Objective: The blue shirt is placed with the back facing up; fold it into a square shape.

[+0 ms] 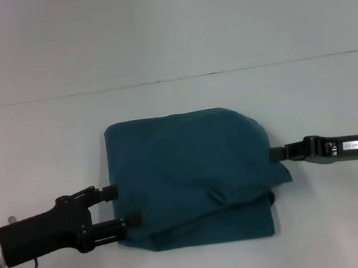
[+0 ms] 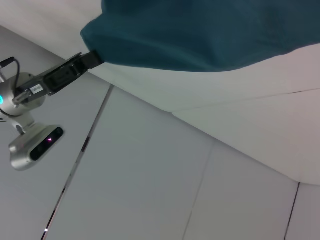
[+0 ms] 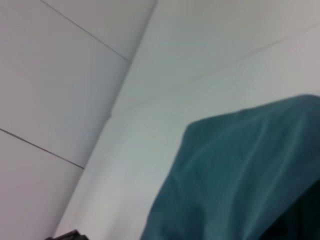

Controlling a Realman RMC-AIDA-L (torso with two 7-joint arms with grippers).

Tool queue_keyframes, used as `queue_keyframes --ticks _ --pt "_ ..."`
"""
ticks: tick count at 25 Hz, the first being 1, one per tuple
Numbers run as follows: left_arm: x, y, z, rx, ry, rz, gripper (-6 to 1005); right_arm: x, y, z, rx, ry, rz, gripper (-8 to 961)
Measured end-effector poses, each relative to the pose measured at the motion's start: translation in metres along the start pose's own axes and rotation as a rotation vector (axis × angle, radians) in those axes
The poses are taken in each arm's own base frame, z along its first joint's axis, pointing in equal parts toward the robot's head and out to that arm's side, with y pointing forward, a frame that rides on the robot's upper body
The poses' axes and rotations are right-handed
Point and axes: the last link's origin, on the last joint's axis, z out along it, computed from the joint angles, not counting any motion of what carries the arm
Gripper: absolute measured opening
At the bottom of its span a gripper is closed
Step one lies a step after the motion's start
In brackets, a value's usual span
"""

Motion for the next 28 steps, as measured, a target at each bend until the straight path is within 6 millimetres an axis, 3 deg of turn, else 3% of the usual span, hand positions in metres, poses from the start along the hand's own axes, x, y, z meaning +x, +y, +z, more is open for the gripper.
queue_keyframes --ticks 12,20,28 --pt "0.003 -0.003 -0.001 0.017 0.013 -0.002 885 -0.012 0.011 -0.011 -0.05 -0.015 -0.037 12" --pt "0.006 -0.006 -0.004 0.03 0.027 -0.003 885 -0.027 0.035 -0.024 -0.156 -0.03 -0.111 21" --pt "0.007 -0.007 -0.006 0.039 0.037 -0.017 886 -0.024 0.044 -0.037 -0.22 -0.02 -0.128 30"
